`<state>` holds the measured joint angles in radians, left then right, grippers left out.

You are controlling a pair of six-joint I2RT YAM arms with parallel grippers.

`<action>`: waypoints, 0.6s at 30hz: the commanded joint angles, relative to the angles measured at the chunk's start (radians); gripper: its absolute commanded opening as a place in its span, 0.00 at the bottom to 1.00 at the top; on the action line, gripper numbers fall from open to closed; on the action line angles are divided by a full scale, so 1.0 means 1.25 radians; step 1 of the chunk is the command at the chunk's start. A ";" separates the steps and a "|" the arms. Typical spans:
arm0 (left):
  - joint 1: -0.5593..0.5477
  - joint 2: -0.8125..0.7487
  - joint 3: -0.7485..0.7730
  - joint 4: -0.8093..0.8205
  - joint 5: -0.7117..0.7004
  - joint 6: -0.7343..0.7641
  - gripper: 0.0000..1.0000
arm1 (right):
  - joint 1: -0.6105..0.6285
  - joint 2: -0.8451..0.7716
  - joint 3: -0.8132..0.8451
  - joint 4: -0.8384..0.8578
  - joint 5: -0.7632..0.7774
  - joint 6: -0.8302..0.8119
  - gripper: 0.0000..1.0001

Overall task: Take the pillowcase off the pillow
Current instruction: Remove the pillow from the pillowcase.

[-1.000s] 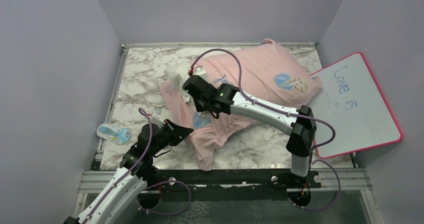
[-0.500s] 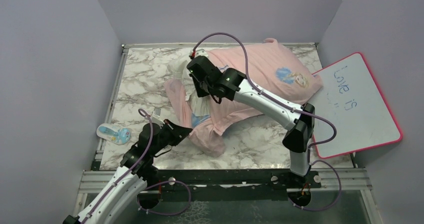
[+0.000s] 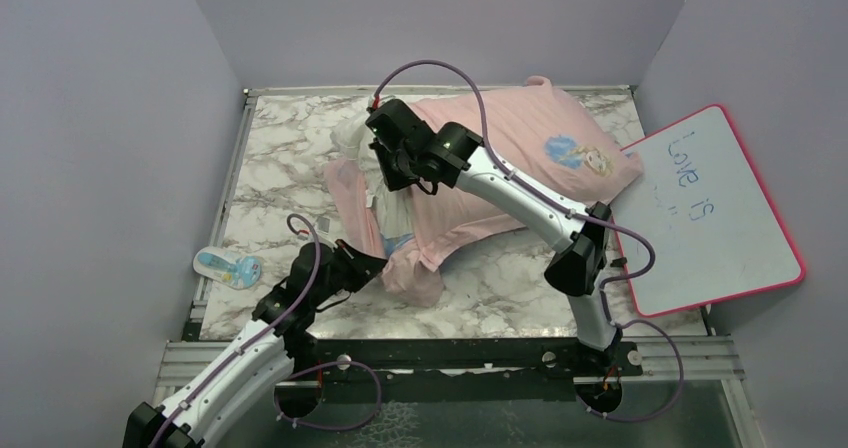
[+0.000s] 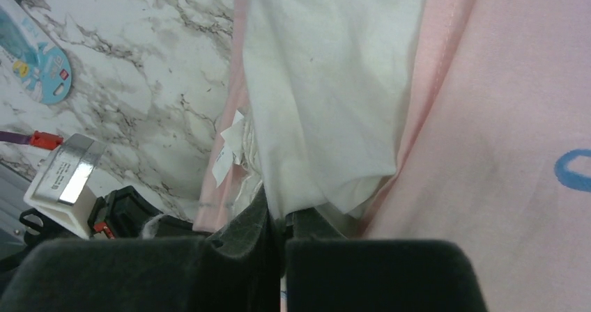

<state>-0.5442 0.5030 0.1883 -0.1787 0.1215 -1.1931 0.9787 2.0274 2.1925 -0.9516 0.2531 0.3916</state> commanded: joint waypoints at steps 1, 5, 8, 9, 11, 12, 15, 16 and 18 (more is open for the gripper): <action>-0.031 0.064 -0.063 -0.158 0.006 0.045 0.00 | -0.041 -0.037 0.155 0.217 -0.010 -0.008 0.01; -0.044 0.106 -0.060 -0.136 -0.018 0.080 0.00 | -0.041 -0.092 0.101 0.229 -0.043 -0.015 0.01; -0.050 0.114 -0.060 -0.112 -0.003 0.082 0.00 | -0.040 -0.162 -0.065 0.280 -0.056 -0.014 0.01; -0.051 0.103 -0.058 -0.103 0.008 0.082 0.00 | -0.040 -0.174 -0.112 0.276 -0.058 -0.011 0.01; -0.052 0.073 -0.053 -0.094 0.015 0.077 0.00 | -0.039 -0.187 -0.213 0.263 -0.071 -0.003 0.04; -0.052 0.053 -0.051 -0.086 0.017 0.073 0.00 | -0.038 -0.190 -0.280 0.265 -0.082 0.000 0.10; -0.052 0.012 -0.064 -0.071 0.013 0.064 0.00 | -0.015 -0.183 -0.367 0.248 -0.058 0.004 0.23; -0.053 0.005 -0.081 -0.075 0.010 0.042 0.00 | -0.002 -0.183 -0.379 0.241 -0.032 0.010 0.30; -0.052 -0.009 -0.127 -0.048 0.030 0.004 0.00 | 0.028 -0.191 -0.400 0.255 -0.006 0.014 0.47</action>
<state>-0.6037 0.5198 0.1253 -0.1661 0.1081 -1.1450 0.9722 1.8343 1.7390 -0.7403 0.1310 0.4122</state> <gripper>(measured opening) 0.013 0.349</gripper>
